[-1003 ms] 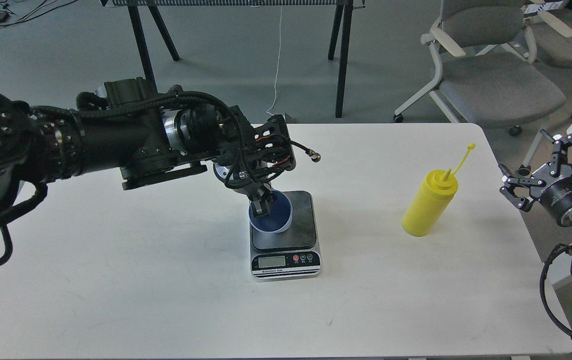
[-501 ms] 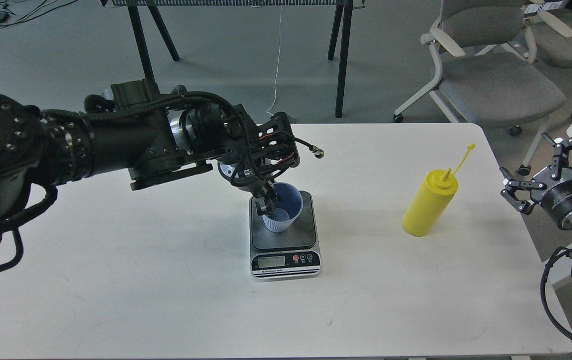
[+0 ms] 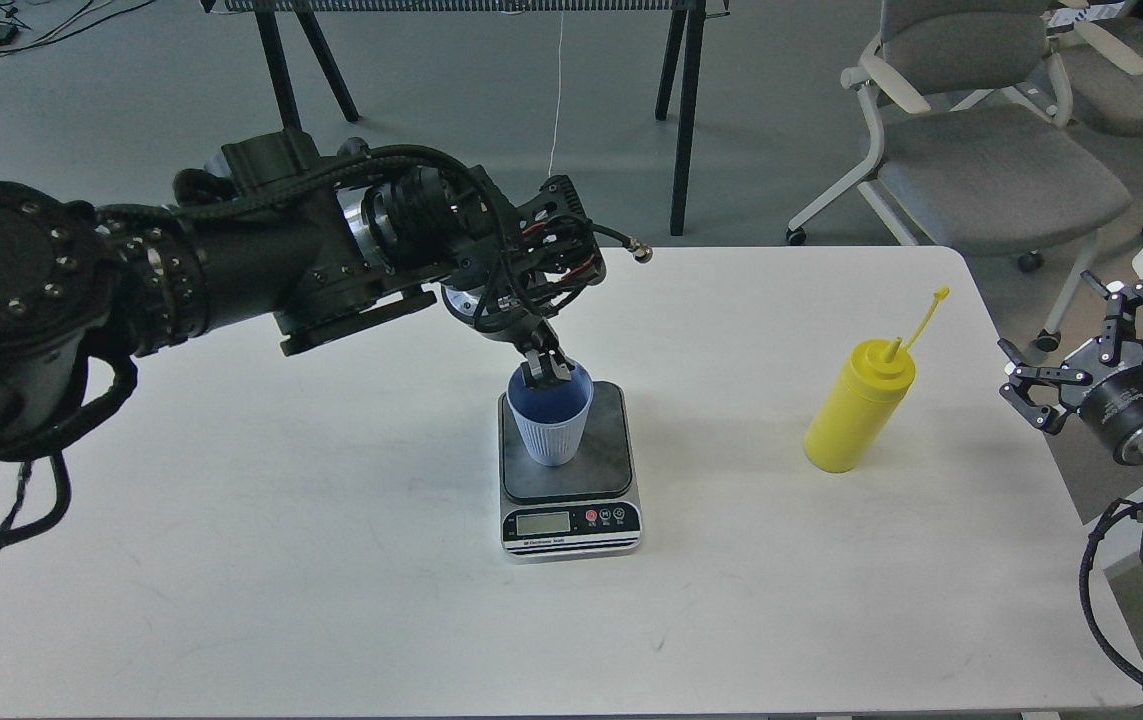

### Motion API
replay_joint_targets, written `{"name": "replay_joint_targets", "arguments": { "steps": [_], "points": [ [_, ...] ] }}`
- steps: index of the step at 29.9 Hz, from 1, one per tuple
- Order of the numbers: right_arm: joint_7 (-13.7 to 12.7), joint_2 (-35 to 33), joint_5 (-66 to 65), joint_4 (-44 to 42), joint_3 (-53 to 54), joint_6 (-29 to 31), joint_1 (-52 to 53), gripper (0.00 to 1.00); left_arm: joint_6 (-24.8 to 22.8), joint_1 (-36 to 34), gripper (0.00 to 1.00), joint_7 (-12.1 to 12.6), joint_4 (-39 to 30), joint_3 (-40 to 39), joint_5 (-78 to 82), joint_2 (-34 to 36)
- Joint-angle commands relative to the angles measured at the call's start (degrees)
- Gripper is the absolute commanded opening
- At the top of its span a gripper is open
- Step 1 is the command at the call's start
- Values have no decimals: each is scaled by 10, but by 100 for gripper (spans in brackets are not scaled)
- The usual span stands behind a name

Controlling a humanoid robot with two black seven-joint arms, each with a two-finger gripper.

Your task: Pour seasoning into cup on scale with both arms

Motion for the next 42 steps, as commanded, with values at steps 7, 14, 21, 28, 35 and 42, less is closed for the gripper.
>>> {"name": "replay_joint_targets", "arguments": {
  "steps": [7,14,21,28,35,42],
  "points": [
    [0,-2,0,2,0,0,2,100,0,-105,78,0,6,-7,-164,25],
    [-1,-4,0,3,4,0,6,100,0,-157,88,0,-2,-96,-329,114],
    [-1,-13,0,4,4,0,7,100,0,-109,92,0,7,-191,-421,253],
    [-1,-10,0,6,5,0,7,100,0,63,93,0,14,-278,-670,380],
    [-1,-14,0,27,4,0,16,100,0,231,96,0,100,-333,-791,372],
    [-2,-22,0,31,4,0,27,100,0,253,96,0,102,-365,-791,360]
  ]
}}
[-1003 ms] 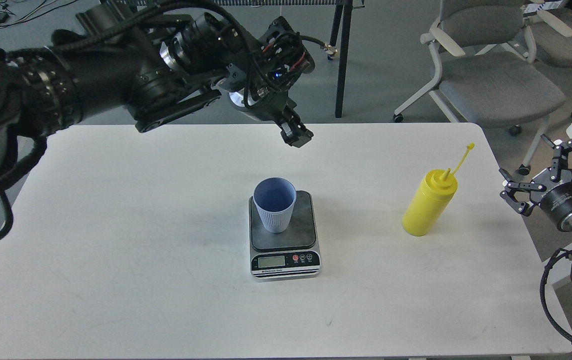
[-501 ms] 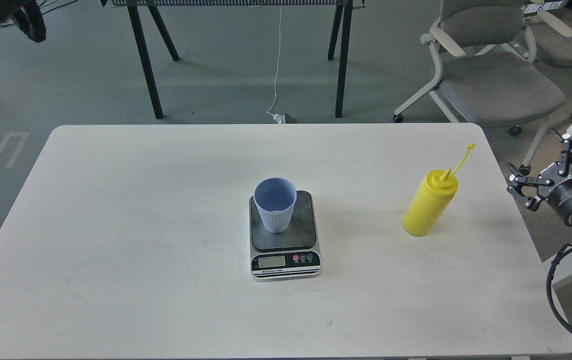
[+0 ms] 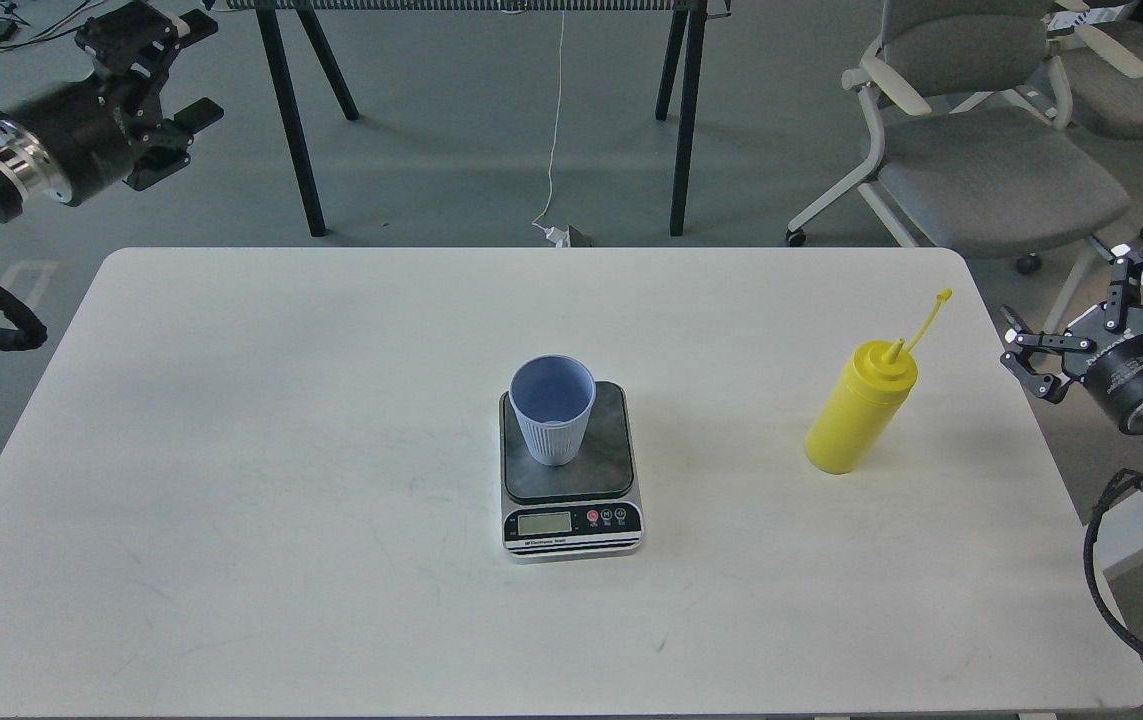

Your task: Pour seasoning into cup on scale with both arms

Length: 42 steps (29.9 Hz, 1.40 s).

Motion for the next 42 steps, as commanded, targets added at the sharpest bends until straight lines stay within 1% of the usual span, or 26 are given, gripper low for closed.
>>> {"name": "replay_joint_targets", "arguments": {
  "steps": [1,7,10,13,16,18,21,23,26,30,33,38,40,42],
  "points": [
    [-1,-3,0,1,-2,0,7,100,0,4,97,0,1,-3,0,-2],
    [-2,-3,-1,4,-3,0,7,100,0,26,97,0,2,-6,-1,-4],
    [-4,-19,-2,33,-3,0,9,100,0,37,97,0,2,-6,-2,-4],
    [-4,-88,-1,121,8,0,23,100,0,42,97,0,2,-6,-1,-4],
    [-4,-157,27,189,57,0,30,100,0,52,97,0,2,-6,0,-4],
    [-6,-195,96,211,83,0,25,100,0,53,97,0,2,-5,0,-4],
    [-7,-249,260,212,80,0,13,100,0,58,97,0,2,-5,0,-4],
    [-7,-263,342,210,80,0,-6,100,0,59,97,0,2,-4,1,-5],
    [-7,-264,443,209,80,0,-45,100,0,64,97,0,2,-3,2,-6],
    [-11,-240,544,219,75,0,-99,100,0,67,97,0,2,2,6,-6],
    [-11,-156,562,235,77,0,-141,100,0,84,97,0,2,4,6,-6],
    [-11,-24,561,278,83,0,-217,100,0,86,97,0,2,5,10,-6],
    [-10,11,561,295,83,0,-242,100,0,86,97,0,3,5,10,-5],
    [-9,27,560,317,82,0,-266,100,0,86,97,0,10,5,10,-5]
  ]
}}
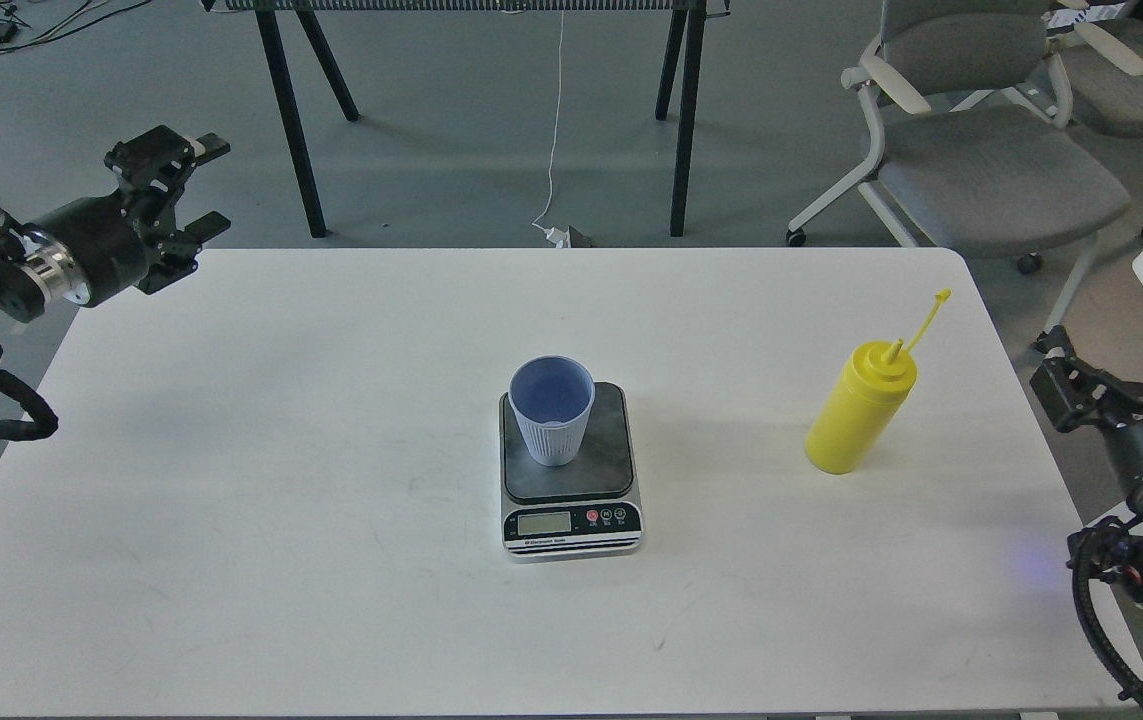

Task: Pour seasoning into cup on scale with both arms
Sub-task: 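Move the right gripper toward the yellow squeeze bottle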

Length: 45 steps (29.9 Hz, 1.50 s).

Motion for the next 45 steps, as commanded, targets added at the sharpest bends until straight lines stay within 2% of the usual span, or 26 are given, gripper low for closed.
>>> {"name": "replay_joint_targets", "arguments": {
  "steps": [1,11,24,31,45],
  "points": [
    [2,39,-3,39,0,0,-50,100,0,0,97,0,12,0,1,0],
    [2,64,-54,26,-7,0,-95,100,0,0,97,0,15,5,0,-21],
    [2,126,-128,-50,-14,0,-31,100,0,19,97,0,15,4,0,-27],
    [1,163,-136,-97,-54,0,7,100,0,22,97,0,15,4,0,-26],
    [2,214,-177,-130,-72,0,23,100,0,27,98,0,15,4,0,-27]
  ]
}}
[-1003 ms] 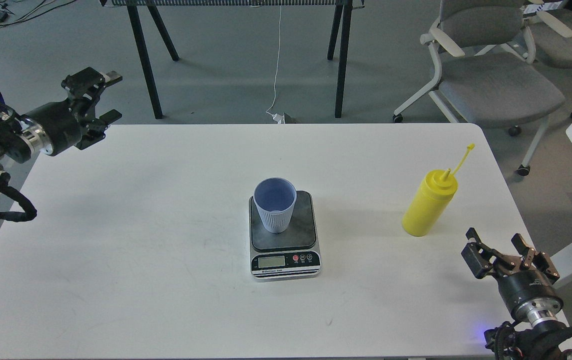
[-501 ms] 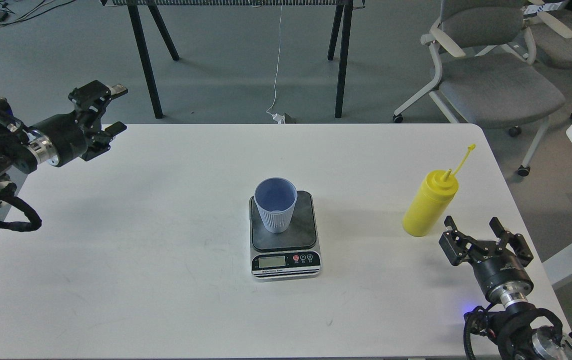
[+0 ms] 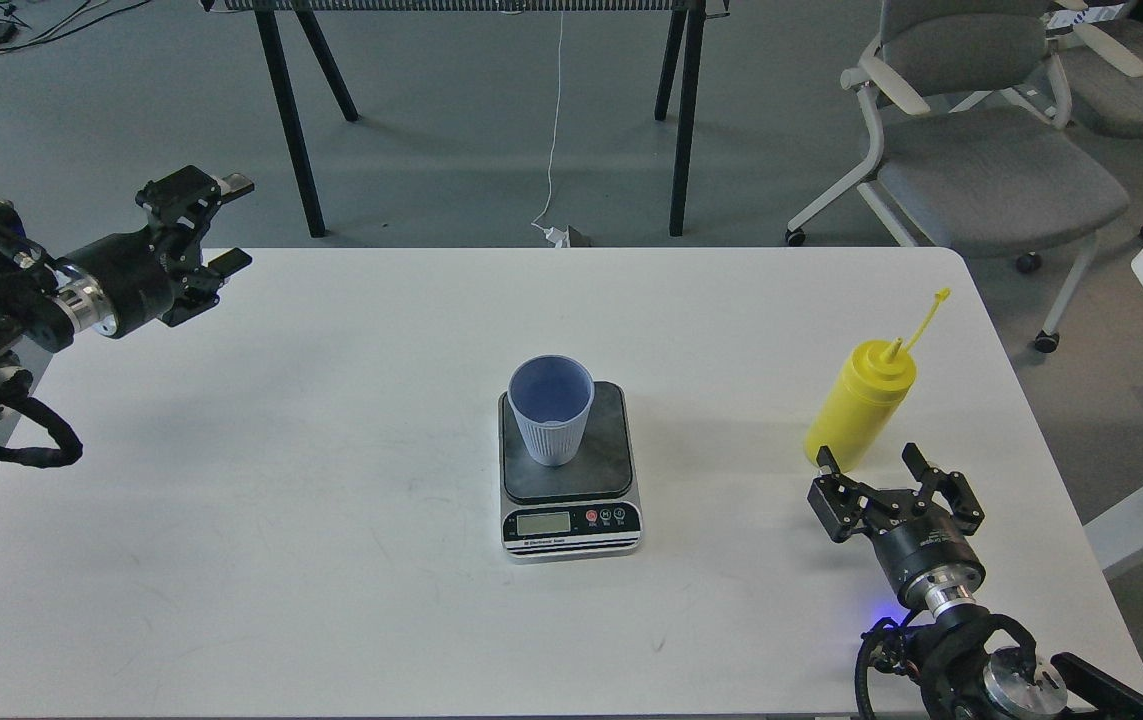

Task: Pour seasoning into cup on scale with both arms
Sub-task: 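Move the right gripper toward the yellow squeeze bottle, then close the right gripper around the yellow bottle and lift it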

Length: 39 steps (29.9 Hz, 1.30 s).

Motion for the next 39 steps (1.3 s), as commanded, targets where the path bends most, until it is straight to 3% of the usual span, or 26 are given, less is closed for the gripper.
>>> {"name": "replay_joint_targets", "arguments": {
  "steps": [1,39],
  "points": [
    [0,2,-7,-1,0,0,2,100,0,1,98,0,0,0,0,0],
    [-1,23,-29,-80,-1,0,76,100,0,21,98,0,0,0,0,-2]
  ]
}}
